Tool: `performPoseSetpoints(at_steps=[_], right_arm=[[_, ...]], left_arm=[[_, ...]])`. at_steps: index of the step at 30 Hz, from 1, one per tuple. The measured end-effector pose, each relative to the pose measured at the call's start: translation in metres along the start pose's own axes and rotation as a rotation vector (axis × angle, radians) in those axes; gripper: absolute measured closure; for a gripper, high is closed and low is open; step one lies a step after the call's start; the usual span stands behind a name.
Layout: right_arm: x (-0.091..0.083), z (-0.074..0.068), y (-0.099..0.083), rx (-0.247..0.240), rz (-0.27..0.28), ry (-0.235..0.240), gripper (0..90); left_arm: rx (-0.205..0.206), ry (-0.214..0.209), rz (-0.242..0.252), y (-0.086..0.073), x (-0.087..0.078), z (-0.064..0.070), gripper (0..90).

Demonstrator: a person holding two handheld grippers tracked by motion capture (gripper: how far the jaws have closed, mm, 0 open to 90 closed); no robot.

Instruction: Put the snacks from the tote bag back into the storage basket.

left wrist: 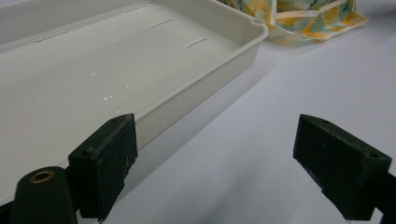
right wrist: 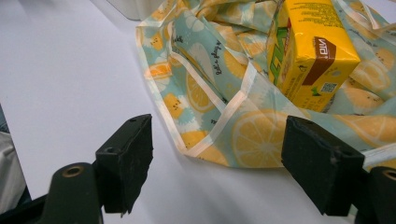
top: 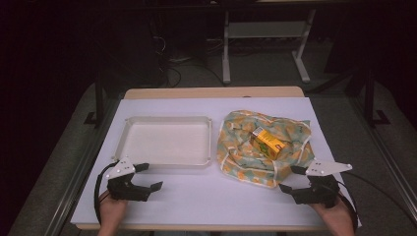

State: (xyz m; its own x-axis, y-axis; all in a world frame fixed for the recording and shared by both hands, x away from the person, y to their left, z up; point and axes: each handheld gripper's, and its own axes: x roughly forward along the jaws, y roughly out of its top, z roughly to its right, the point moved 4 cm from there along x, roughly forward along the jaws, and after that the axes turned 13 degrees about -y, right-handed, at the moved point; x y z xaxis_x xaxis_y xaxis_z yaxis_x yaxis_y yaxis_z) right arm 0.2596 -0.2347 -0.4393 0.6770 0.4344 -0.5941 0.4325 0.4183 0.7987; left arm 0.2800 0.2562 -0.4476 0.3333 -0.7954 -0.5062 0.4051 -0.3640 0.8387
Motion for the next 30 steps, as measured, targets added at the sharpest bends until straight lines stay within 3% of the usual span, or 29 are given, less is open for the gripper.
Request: performPoseSetpoints(at_steps=[13,30], right_arm=[[-0.0014,-0.0004,0.0009,0.007,0.009,0.008,23.9],[-0.0018,0.0052,0.0027,0.025,-0.022,-0.007,19.2]], left_arm=[[0.008,0.002,0.004,0.0005,-0.0006,0.0011,13.5],[0.009,0.007,0.007,0.0006,-0.0016,0.001,13.5]])
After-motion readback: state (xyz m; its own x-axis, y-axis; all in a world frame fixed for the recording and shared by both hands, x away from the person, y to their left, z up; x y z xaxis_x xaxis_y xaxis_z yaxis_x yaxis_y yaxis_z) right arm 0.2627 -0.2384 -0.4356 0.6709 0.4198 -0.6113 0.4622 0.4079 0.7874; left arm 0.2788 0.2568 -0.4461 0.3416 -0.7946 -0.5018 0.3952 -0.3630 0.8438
